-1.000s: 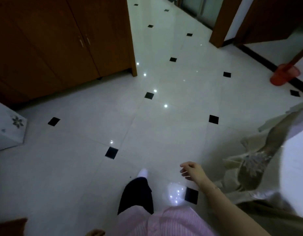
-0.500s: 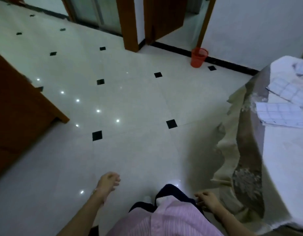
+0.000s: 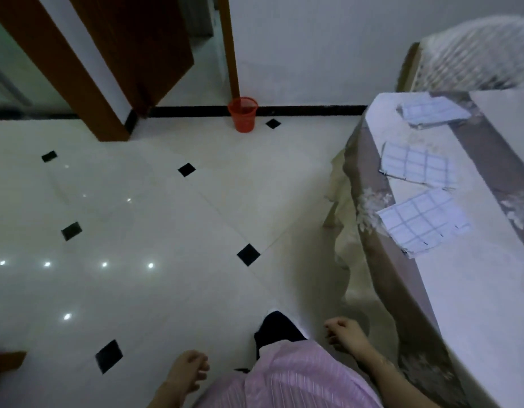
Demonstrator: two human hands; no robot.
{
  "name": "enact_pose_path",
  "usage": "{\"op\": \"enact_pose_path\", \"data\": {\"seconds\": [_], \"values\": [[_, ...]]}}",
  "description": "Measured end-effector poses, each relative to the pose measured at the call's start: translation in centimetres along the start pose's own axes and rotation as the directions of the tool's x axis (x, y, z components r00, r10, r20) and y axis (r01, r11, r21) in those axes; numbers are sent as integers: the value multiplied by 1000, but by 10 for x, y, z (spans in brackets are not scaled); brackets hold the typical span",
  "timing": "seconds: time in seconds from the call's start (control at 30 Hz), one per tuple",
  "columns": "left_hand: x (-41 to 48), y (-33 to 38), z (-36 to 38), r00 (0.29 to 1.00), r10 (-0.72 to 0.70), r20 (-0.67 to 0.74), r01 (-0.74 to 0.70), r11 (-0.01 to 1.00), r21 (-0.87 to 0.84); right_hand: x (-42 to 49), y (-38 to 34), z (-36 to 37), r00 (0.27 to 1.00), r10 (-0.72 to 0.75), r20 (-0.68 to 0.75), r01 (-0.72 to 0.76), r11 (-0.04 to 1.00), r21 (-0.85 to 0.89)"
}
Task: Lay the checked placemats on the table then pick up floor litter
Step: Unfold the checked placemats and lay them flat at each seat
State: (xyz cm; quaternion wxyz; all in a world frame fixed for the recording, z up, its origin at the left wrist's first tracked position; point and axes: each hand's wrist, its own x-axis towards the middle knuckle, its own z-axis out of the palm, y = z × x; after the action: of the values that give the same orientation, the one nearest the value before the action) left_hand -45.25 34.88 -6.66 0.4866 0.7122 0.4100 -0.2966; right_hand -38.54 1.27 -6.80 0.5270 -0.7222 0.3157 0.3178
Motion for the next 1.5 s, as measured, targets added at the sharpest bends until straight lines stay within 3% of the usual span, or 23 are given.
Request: {"op": "enact_pose_path", "data": {"seconds": [0.17, 0.3, 0.5, 0.57, 0.6, 0.67, 0.77, 0.8, 0.87, 0.93, 0.97, 1.1, 1.27, 1.5], "values": [[62, 45, -8, 993, 86, -77, -60, 956, 288, 32, -96, -8, 989, -129, -65, 134, 989, 64], [128, 108, -5, 969, 242, 42, -227, 815, 534, 33, -143, -25, 969, -192, -155, 219, 959, 180], [113, 291, 51, 938, 179, 296, -293, 865, 408, 18, -169, -54, 921, -198, -336, 309, 896, 319], [108, 355, 82, 873, 266, 409, -439, 795, 419, 7, -180, -69, 890, -180, -418, 338, 876, 343], [105, 383, 99, 809, 334, 483, -551, 715, 429, 1, -186, -78, 867, -150, -475, 348, 865, 362], [90, 435, 133, 619, 434, 655, -778, 453, 435, -11, -195, -99, 767, -42, -640, 376, 838, 396], [63, 499, 191, 223, 518, 826, -958, -42, 285, -13, -191, -129, 555, 165, -815, 376, 824, 423], [53, 513, 211, 51, 526, 849, -960, -208, 186, -10, -188, -135, 506, 216, -835, 322, 851, 415], [40, 532, 249, -207, 434, 877, -882, -471, 25, 0, -179, -144, 434, 309, -846, 182, 890, 418], [35, 536, 278, -328, 291, 899, -765, -640, -72, 10, -175, -148, 387, 374, -843, 37, 907, 419], [33, 534, 289, -340, 217, 915, -715, -692, -102, 14, -175, -148, 372, 390, -842, -22, 911, 412], [38, 519, 308, -202, 2, 979, -571, -813, -116, 20, -182, -147, 351, 462, -814, -95, 883, 460], [46, 515, 311, -206, 17, 978, -540, -836, -99, 27, -186, -151, 381, 538, -752, -55, 825, 562], [42, 517, 309, -70, -33, 997, -576, -814, -68, 26, -188, -155, 376, 571, -730, -60, 801, 595]]}}
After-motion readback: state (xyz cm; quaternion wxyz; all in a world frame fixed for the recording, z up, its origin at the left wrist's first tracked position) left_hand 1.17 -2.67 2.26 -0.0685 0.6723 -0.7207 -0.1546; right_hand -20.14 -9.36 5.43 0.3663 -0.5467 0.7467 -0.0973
